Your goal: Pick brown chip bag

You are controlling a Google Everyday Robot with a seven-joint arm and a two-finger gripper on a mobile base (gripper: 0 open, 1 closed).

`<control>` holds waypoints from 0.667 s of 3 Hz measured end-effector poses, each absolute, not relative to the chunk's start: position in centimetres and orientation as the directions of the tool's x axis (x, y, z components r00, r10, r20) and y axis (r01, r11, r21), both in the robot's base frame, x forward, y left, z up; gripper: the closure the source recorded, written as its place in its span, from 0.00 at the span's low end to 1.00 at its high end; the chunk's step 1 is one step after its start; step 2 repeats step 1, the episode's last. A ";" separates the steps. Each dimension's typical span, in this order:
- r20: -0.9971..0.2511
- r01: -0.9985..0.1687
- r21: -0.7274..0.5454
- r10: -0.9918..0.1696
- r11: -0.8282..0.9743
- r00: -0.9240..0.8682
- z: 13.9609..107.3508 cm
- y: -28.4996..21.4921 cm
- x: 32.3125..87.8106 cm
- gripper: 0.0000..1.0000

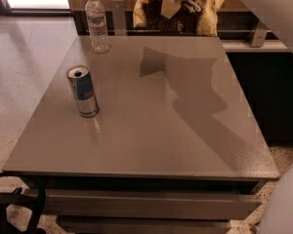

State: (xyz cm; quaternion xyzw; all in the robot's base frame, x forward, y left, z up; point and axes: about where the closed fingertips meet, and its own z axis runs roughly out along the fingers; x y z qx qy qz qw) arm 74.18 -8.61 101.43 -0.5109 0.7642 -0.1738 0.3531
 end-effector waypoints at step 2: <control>-0.383 -0.605 -0.666 -0.896 0.437 -0.225 104.1 -9.6 72.3 1.00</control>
Offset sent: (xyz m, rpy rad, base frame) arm 0.0000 0.0000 0.0000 0.0000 0.0000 0.0000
